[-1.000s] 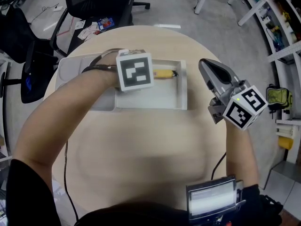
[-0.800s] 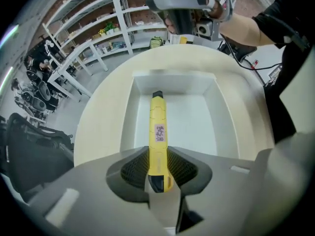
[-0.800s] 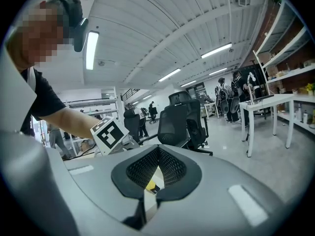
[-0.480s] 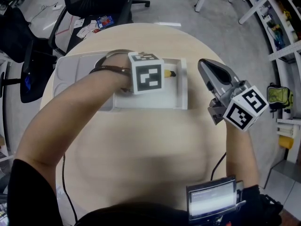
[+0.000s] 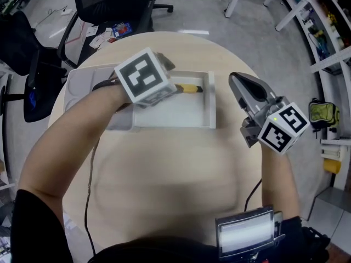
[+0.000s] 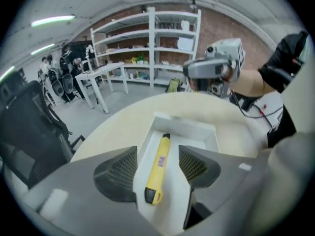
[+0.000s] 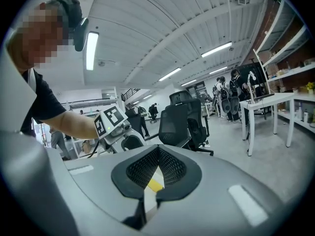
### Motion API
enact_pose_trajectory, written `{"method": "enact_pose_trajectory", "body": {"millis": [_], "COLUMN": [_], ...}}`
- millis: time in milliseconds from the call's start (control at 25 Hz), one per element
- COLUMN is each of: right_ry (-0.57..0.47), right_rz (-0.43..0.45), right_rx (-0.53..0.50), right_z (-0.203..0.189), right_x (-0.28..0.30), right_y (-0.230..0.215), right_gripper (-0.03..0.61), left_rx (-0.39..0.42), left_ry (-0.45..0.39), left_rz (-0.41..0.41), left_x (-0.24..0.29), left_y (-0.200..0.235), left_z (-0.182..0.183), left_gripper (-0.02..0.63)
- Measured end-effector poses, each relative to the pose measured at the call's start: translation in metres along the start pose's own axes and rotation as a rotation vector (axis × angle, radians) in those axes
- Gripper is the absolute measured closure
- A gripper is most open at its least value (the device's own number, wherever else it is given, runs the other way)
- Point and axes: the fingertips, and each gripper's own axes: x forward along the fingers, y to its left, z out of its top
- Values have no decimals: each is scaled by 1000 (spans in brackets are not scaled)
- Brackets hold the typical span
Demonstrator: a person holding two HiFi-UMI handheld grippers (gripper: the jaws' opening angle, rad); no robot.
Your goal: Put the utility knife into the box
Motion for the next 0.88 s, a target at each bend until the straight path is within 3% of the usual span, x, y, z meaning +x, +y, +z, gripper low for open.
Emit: {"method": "enact_pose_trajectory", "body": {"millis": [120, 440, 680, 880], "right_ry": [-3, -5, -16, -18], "right_rz": [-4, -17, -21, -16], "right_rx": [-8, -38, -54, -74], "right_z": [7, 33, 56, 79], "right_x": [-5, -17, -29, -44], "right_y": [5, 28, 52, 76], "right_gripper": [565, 565, 565, 565], "left_rx": [-96, -184, -300, -360], "left_ry": [-141, -452, -784, -922], "left_rz": [-27, 53, 128, 187], "left_x": [-16, -91, -186, -248], "left_y": [1, 9, 7, -11], "left_z": [16, 45, 61, 56], "left_gripper": [399, 603, 614, 615]}}
